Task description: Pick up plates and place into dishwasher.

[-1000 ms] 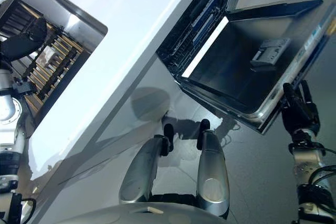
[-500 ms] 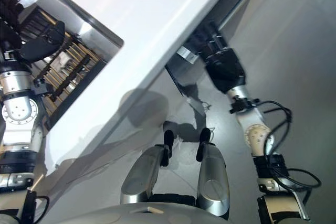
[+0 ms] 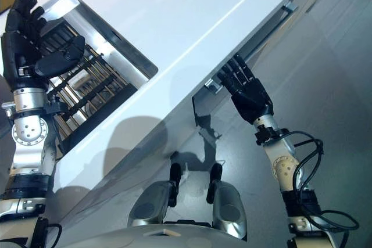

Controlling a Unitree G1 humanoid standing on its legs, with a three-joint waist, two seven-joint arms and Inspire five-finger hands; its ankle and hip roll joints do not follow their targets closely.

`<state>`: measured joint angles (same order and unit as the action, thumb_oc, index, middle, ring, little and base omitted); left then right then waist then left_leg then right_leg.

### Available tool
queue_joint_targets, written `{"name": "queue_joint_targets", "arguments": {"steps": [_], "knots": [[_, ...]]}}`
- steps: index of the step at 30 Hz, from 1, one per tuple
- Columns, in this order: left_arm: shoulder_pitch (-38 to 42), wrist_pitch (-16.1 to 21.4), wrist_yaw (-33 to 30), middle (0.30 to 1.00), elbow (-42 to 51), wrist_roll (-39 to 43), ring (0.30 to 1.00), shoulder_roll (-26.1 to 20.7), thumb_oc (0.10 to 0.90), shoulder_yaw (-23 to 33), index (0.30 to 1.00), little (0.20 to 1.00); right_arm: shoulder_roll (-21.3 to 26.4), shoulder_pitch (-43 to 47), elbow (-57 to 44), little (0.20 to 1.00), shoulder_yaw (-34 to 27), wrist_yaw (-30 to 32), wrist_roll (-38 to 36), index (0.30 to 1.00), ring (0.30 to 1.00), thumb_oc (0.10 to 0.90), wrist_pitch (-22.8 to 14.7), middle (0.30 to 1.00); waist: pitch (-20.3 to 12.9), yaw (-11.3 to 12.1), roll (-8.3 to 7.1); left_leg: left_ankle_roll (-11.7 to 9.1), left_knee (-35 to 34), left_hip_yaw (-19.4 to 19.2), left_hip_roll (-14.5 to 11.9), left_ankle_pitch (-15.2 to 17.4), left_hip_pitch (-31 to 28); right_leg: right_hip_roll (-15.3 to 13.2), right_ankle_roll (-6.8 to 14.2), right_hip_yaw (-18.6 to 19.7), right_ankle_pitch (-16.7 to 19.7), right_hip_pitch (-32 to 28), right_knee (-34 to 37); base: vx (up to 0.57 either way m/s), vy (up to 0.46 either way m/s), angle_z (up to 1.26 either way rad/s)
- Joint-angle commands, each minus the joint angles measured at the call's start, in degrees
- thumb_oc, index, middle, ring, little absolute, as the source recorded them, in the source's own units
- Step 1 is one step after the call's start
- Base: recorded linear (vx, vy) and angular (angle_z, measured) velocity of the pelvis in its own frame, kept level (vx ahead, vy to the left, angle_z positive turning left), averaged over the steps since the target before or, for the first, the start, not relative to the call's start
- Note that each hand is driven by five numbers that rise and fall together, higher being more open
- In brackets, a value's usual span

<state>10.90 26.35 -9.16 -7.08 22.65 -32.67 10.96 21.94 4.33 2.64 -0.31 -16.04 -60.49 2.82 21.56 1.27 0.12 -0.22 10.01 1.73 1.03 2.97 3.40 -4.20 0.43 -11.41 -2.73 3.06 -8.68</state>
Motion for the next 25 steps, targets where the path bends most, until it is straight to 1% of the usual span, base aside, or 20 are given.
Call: {"name": "queue_joint_targets", "arguments": {"steps": [1,4,5,6,7,8,10,11,14,15,18,19,21,24,25], "knots": [[-8.32,5.59,2.35,0.900,8.07,3.11,0.900,2.63,0.800,-0.30,0.900,0.900,-1.17,2.64,-2.38,0.900,-3.49,7.50,14.61,0.900,0.900,0.800,-15.60,0.900,-6.72,1.01,-1.28,4.29,-5.74,-3.35,4.98,2.79,-4.18,2.58,3.31,2.56,-1.26,-1.65,2.45,-0.04,0.059,0.00],[-9.76,5.55,3.17,0.900,9.11,2.79,0.900,4.23,0.800,0.54,0.900,0.900,0.13,-0.41,-0.05,0.900,-6.42,16.68,27.40,0.900,0.900,0.800,-20.70,0.900,-8.34,-0.04,-1.04,3.88,-8.10,-3.58,4.63,1.85,-5.45,3.12,3.46,3.03,-0.97,-2.41,3.42,-0.06,0.051,-0.01],[-9.85,5.53,3.30,0.900,9.19,2.83,0.900,4.31,0.800,0.62,0.900,0.900,0.23,-0.62,0.11,0.900,-6.64,17.88,29.13,0.900,0.900,0.800,-21.06,0.900,-8.47,-0.11,-1.01,3.84,-8.33,-3.60,4.60,1.75,-5.58,3.17,3.47,3.06,-0.95,-2.48,3.51,-0.06,0.040,-0.07],[-9.77,5.62,3.41,0.900,9.06,2.83,0.900,4.76,0.800,0.60,0.900,0.900,1.17,-1.86,2.28,0.900,-8.31,22.74,34.90,0.900,0.900,0.800,-22.14,0.900,-9.17,-0.73,-0.89,3.59,-9.77,-3.71,4.40,1.16,-6.18,3.44,3.61,3.28,-0.78,-2.88,4.05,-0.06,0.036,-0.11],[-9.53,5.60,3.58,0.900,9.04,3.02,0.900,4.97,0.800,0.55,0.900,0.900,1.61,-2.49,3.47,0.900,-9.04,25.97,37.80,0.900,0.900,0.800,-22.63,0.900,-9.46,-1.09,-0.75,3.45,-10.74,-3.84,4.27,0.76,-6.67,3.59,3.67,3.39,-0.68,-3.19,4.44,-0.07,0.045,-0.12],[-9.25,5.51,3.56,0.900,9.09,2.99,0.900,5.19,0.800,0.47,0.900,0.900,1.73,-3.06,4.54,0.900,-9.69,28.33,40.05,0.900,0.900,0.800,-22.72,0.900,-9.71,-1.43,-0.60,3.32,-11.48,-3.97,4.18,0.45,-7.08,3.72,3.72,3.48,-0.61,-3.46,4.75,-0.06,0.037,-0.08],[-8.52,5.59,4.00,0.900,9.11,3.57,0.900,5.49,0.800,0.15,0.900,0.900,1.62,-3.96,7.18,0.900,-10.63,33.30,42.76,0.900,0.900,0.800,-21.54,0.900,-10.23,-2.16,-0.24,3.12,-12.60,-4.36,4.08,0.14,-7.84,3.95,3.84,3.85,-0.53,-3.95,5.38,-0.07,0.048,-0.05],[-7.80,5.71,4.15,0.900,9.01,3.54,0.900,5.81,0.800,-0.15,0.900,0.900,1.18,-4.41,9.03,0.900,-10.85,35.98,44.04,0.900,0.900,0.800,-20.35,0.900,-10.54,-2.60,-0.01,3.08,-12.98,-4.72,4.05,0.17,-8.28,4.03,3.90,4.10,-0.52,-4.21,5.69,-0.07,0.056,-0.05],[-6.71,5.96,4.68,0.900,9.33,4.09,0.900,6.07,0.800,-0.67,0.900,0.900,-0.31,-5.48,13.68,0.900,-10.65,38.64,44.62,0.900,0.900,0.800,-17.86,0.900,-10.88,-3.40,0.57,3.26,-13.18,-5.60,4.00,0.62,-9.07,4.02,4.01,4.53,-0.69,-4.58,5.80,-0.06,0.045,-0.02],[-6.37,5.91,4.82,0.900,9.68,4.27,0.900,6.04,0.800,-0.74,0.900,0.900,-0.92,-5.87,15.23,0.900,-10.50,38.60,44.26,0.900,0.900,0.800,-17.31,0.900,-10.98,-3.57,0.69,3.30,-13.20,-5.88,3.97,0.77,-9.25,3.98,4.07,4.64,-0.76,-4.68,5.79,-0.04,0.027,-0.06],[-4.97,5.77,6.11,0.900,11.06,5.83,0.900,6.07,0.800,-1.25,0.900,0.900,-2.93,-6.90,20.91,0.900,-9.21,37.99,44.77,0.900,0.900,0.800,-14.39,0.900,-11.45,-4.02,0.99,3.48,-13.44,-6.43,3.93,1.19,-9.82,3.83,4.21,4.94,-1.02,-5.00,5.80,-0.04,0.017,-0.13],[-4.76,5.68,6.11,0.900,11.21,6.02,0.900,5.98,0.800,-1.31,0.900,0.900,-3.08,-6.99,21.83,0.900,-8.97,37.91,44.86,0.900,0.900,0.800,-14.56,0.900,-11.49,-4.05,1.02,3.50,-13.48,-6.45,3.93,1.23,-9.90,3.84,4.23,4.98,-1.06,-5.01,5.76,-0.04,0.010,-0.06],[-3.57,5.38,6.76,0.900,12.50,7.76,0.900,5.80,0.800,-1.83,0.900,0.900,-3.88,-7.21,26.64,0.900,-7.20,36.87,45.58,0.900,0.900,0.800,-12.86,0.900,-11.80,-4.13,1.11,3.57,-13.49,-6.69,3.90,1.50,-10.11,3.74,4.37,5.15,-1.24,-5.12,5.65,-0.04,0.001,-0.10],[-1.57,4.93,6.63,0.900,13.65,9.17,0.900,5.93,0.800,-3.35,0.900,0.900,-4.33,-6.94,33.34,0.900,-4.90,34.82,43.77,0.900,0.900,0.800,-10.12,0.900,-12.09,-4.07,1.16,3.64,-13.63,-6.81,3.82,1.78,-10.49,3.60,4.52,5.16,-1.40,-5.28,5.45,-0.02,-0.005,-0.04],[-1.04,4.82,6.49,0.900,13.73,9.49,0.900,5.97,0.800,-3.89,0.900,0.900,-4.58,-6.84,35.53,0.900,-4.40,34.28,43.50,0.900,0.900,0.800,-10.14,0.900,-12.20,-4.03,1.18,3.64,-13.73,-6.78,3.79,1.82,-10.64,3.61,4.55,5.13,-1.41,-5.32,5.40,-0.02,-0.011,0.03]]}}
